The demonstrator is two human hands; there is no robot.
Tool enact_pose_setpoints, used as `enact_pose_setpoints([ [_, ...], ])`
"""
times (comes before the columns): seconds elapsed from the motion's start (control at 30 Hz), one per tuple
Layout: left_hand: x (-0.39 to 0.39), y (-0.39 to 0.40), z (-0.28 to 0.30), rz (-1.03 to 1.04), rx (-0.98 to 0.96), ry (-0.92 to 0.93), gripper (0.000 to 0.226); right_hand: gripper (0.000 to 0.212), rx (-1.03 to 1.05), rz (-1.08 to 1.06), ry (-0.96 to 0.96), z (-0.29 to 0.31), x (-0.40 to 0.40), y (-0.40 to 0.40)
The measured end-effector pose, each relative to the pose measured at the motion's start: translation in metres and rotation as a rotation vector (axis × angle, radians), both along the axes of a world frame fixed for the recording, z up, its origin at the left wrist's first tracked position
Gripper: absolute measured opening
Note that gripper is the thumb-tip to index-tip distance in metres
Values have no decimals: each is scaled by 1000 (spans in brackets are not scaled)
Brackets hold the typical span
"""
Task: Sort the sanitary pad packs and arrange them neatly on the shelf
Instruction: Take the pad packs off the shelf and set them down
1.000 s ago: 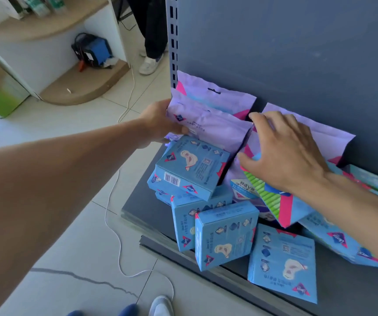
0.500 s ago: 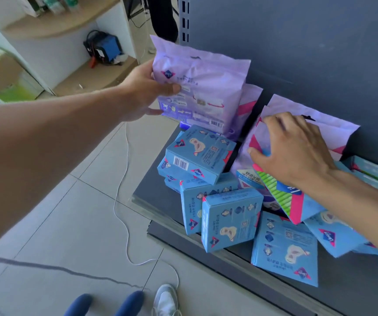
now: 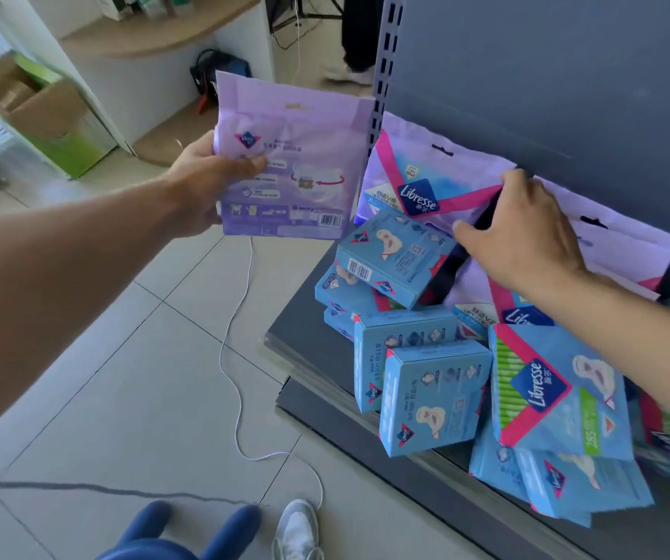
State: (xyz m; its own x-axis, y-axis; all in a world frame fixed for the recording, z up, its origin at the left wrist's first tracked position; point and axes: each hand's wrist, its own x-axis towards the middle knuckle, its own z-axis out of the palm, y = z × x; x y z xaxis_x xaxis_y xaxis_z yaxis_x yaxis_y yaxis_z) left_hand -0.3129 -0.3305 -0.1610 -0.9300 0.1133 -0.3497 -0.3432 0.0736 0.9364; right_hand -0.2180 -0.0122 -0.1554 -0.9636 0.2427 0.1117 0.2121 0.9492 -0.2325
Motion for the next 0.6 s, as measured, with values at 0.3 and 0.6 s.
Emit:
enact_pose_setpoints([
  [0.3, -4, -11, -19, -6, 74, -43, 27, 64, -221, -166, -21, -2, -23, -13],
  [0.6, -9, -1, -27, -60, 83, -56, 35, 44, -334, -108, -58, -9, -38, -17],
])
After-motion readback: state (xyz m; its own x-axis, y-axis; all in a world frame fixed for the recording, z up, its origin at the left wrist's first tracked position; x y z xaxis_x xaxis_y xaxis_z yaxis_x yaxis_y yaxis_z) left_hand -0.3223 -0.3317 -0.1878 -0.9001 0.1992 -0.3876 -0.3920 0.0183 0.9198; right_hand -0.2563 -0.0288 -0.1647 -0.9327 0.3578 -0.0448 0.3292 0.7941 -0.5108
